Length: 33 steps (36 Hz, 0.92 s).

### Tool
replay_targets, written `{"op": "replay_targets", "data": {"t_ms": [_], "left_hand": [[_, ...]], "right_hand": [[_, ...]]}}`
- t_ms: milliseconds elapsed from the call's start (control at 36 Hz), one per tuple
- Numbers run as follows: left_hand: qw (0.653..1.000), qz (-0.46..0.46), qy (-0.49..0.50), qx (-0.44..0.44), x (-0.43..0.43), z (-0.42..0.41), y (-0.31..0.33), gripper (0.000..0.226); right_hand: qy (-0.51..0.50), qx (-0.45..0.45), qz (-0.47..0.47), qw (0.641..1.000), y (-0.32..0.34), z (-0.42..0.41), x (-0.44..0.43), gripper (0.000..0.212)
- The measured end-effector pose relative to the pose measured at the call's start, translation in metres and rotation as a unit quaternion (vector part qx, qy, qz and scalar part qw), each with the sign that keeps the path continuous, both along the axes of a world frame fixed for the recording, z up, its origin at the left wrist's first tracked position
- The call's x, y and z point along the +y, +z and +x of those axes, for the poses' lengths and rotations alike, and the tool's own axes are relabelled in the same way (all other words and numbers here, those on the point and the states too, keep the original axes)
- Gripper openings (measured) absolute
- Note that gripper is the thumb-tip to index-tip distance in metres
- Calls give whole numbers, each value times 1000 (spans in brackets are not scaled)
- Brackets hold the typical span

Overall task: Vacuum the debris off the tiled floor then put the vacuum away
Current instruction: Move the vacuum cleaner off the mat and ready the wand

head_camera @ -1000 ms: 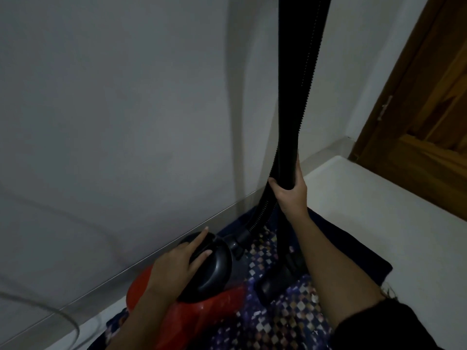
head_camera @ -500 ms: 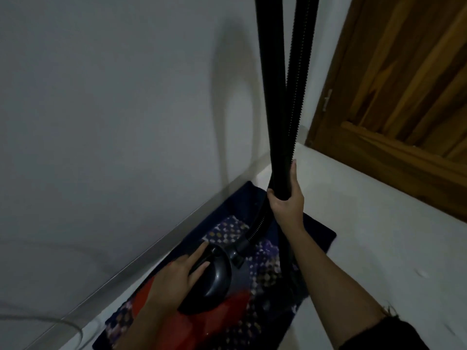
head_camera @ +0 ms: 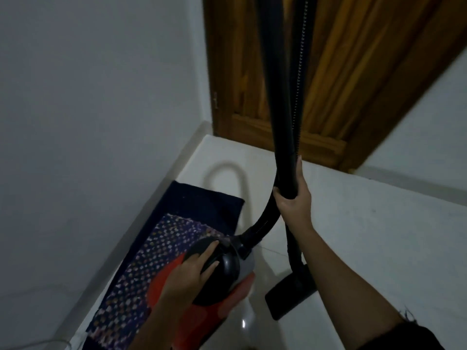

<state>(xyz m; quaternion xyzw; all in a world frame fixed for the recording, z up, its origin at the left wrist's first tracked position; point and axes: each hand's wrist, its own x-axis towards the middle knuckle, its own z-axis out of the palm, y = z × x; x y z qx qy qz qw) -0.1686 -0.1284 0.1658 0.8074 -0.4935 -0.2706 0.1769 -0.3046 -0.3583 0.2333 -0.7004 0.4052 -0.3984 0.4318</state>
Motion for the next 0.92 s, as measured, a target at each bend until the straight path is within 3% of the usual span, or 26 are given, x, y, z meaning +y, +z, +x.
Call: {"op": "replay_targets", "data": {"t_ms": [56,139,250,333,389,500,584,695,917], "left_hand": [[1000,11,-20,18,-9,-27,23,121],[997,1,-82,7,-16,-69,50,98],[988,16,-135,-73,-28,-132,84,78],[982,14,-160,-97,-35,-179,100,99],[979,14,-172,-105,-38,-213,102,104],[977,27,-185,-106,-46,-288,108,67],[979,23,-178,-94,-47,-343,107,75],[979,18,-182,-87,-45,-410,104,60],[983,30,-174,-41,-57,-506,90,61]], "right_hand": [[-30,9,-2,999,21,-40,2,89],[-78,21,-11,997,47,-98,6,89],[-127,18,-13,992,78,-182,13,88],[-154,10,-10,988,95,-239,19,88],[-163,4,-7,987,100,-278,20,88],[-175,-6,5,985,102,-356,21,88],[-167,-5,2,986,106,-415,23,88],[-152,-15,3,988,111,-486,24,87],[-156,6,1,988,96,-576,6,88]]}}
